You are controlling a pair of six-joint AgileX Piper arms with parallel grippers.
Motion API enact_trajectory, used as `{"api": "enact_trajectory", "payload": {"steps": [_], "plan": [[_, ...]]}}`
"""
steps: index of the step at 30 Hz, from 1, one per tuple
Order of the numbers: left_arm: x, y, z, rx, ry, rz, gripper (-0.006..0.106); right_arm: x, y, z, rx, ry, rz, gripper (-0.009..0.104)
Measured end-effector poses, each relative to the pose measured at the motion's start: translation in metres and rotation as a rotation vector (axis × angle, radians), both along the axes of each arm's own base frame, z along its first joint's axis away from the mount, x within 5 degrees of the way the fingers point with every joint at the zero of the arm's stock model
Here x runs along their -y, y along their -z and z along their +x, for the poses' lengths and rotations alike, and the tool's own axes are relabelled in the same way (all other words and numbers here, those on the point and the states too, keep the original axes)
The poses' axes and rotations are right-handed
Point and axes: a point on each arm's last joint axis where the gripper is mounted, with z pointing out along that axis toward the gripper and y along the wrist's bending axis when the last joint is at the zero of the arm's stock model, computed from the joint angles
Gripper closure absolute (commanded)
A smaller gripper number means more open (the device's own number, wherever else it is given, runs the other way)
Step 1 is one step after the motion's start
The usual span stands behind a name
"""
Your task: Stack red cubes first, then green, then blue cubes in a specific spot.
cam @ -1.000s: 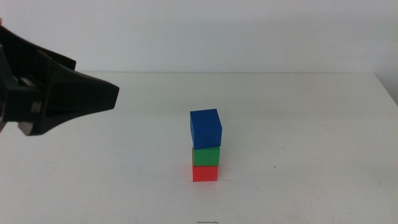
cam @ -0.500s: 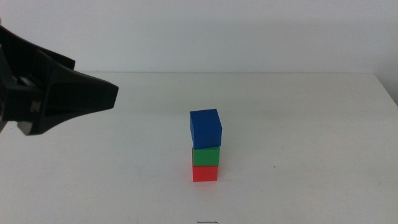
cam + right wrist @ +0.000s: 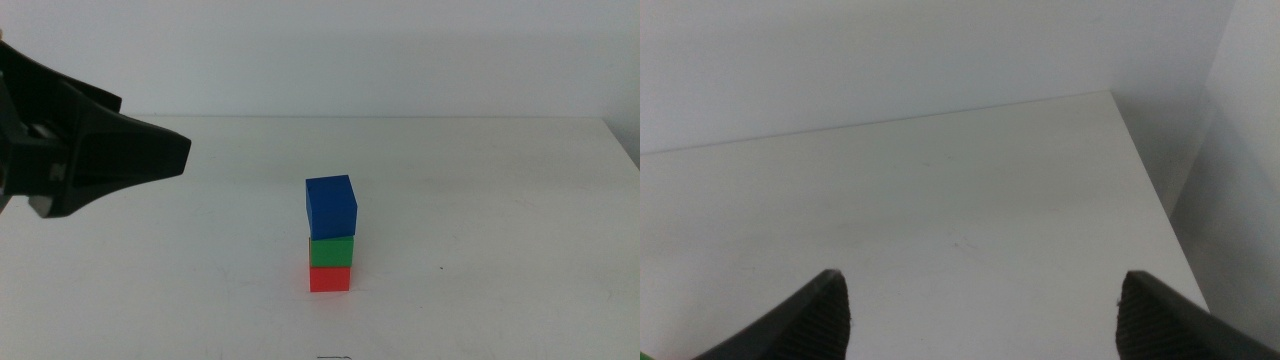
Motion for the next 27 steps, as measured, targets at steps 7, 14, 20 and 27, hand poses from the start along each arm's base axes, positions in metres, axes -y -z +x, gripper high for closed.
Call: {"api": "enact_trajectory", "payload": {"steps": [7, 14, 20, 27], "plan": [[-0.007, 0.007, 0.001, 0.034, -0.056, 0.067, 0.007, 0.0, 0.0, 0.0, 0.0, 0.005, 0.007, 0.026], [-0.041, 0.035, -0.015, 0.294, -0.457, 0.111, 0.007, 0.0, 0.0, 0.0, 0.0, 0.005, 0.007, 0.026], [-0.057, 0.076, -0.031, 0.497, -0.667, -0.028, 0.007, 0.0, 0.0, 0.0, 0.0, 0.005, 0.007, 0.026], [-0.06, 0.105, -0.037, 0.469, -0.728, -0.122, 0.007, 0.0, 0.0, 0.0, 0.0, 0.005, 0.007, 0.026]]}}
